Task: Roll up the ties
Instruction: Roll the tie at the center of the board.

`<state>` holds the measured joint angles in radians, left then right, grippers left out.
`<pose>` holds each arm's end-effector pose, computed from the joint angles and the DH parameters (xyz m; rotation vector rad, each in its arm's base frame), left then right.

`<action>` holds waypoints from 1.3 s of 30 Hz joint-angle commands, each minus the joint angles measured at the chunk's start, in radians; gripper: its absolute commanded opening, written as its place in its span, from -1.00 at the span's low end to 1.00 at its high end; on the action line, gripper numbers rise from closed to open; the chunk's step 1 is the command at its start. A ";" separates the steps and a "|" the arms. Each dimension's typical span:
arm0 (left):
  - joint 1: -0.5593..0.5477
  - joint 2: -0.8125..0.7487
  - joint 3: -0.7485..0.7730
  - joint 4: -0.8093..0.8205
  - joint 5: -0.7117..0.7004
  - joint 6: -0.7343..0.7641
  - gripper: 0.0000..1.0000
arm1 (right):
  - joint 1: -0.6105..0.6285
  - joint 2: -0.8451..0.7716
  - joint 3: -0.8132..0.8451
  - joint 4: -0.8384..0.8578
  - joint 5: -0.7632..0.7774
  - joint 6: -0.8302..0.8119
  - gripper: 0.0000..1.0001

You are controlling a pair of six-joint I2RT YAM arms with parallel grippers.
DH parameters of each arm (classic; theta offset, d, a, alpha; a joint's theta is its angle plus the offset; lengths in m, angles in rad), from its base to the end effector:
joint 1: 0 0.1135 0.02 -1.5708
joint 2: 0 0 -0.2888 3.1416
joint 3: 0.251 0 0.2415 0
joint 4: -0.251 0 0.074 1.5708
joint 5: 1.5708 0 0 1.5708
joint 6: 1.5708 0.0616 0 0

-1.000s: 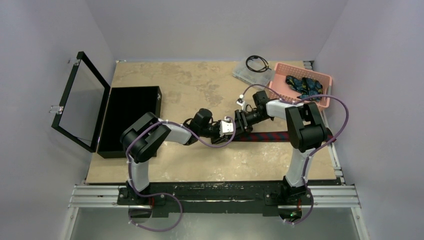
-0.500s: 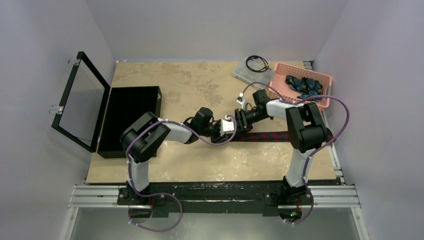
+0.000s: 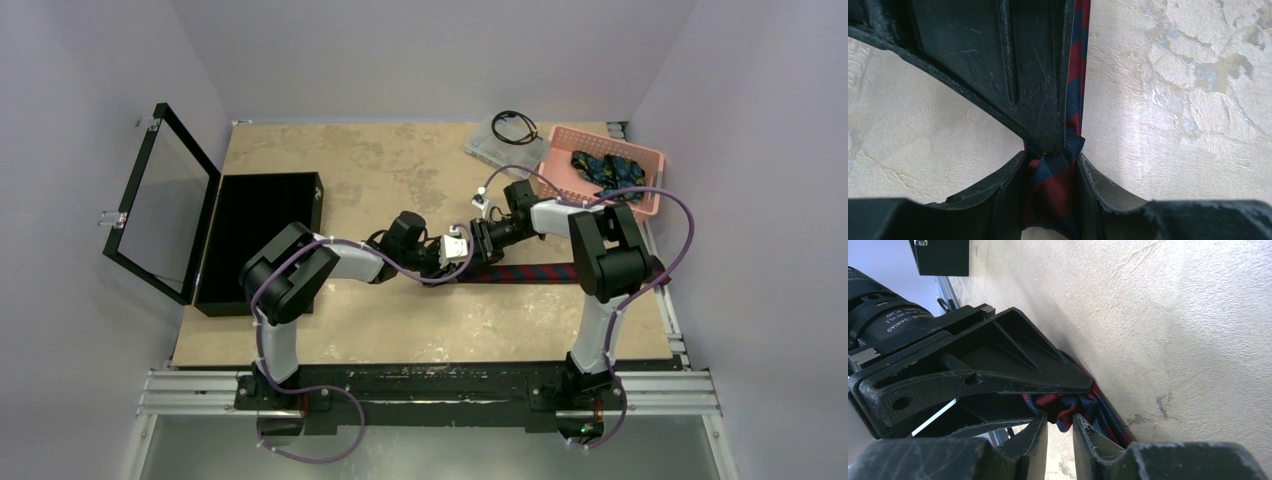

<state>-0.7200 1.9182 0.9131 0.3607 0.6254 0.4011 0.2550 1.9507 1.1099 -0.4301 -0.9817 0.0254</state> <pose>0.2720 -0.2865 0.1453 1.4556 1.6575 -0.8679 0.3352 0.1403 0.1440 -0.5124 2.5895 1.4481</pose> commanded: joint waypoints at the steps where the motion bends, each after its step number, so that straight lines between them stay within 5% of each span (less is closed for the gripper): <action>1: 0.013 0.010 0.009 -0.072 0.017 -0.034 -0.27 | 0.004 0.013 0.009 0.017 0.033 -0.020 -0.59; 4: 0.016 0.013 0.010 -0.074 0.018 -0.037 -0.27 | 0.004 0.012 0.011 0.019 0.017 -0.021 -0.60; 8: 0.019 0.015 0.013 -0.078 0.019 -0.036 -0.26 | 0.002 -0.004 0.005 -0.013 -0.050 -0.071 -0.21; 31: 0.024 0.017 0.015 -0.095 0.028 -0.017 -0.26 | 0.015 -0.003 -0.003 0.065 -0.035 0.021 -0.50; 36: 0.023 0.018 0.018 -0.103 0.023 -0.014 -0.25 | 0.016 0.001 -0.003 0.066 -0.034 0.020 -0.63; 39: 0.023 0.020 0.021 -0.111 0.018 -0.012 -0.21 | 0.017 -0.004 -0.008 0.060 -0.030 0.018 -0.95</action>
<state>-0.7059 1.9186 0.9257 0.3271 0.6476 0.3817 0.2638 1.9568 1.0843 -0.3843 -1.0050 0.0368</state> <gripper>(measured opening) 0.376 0.121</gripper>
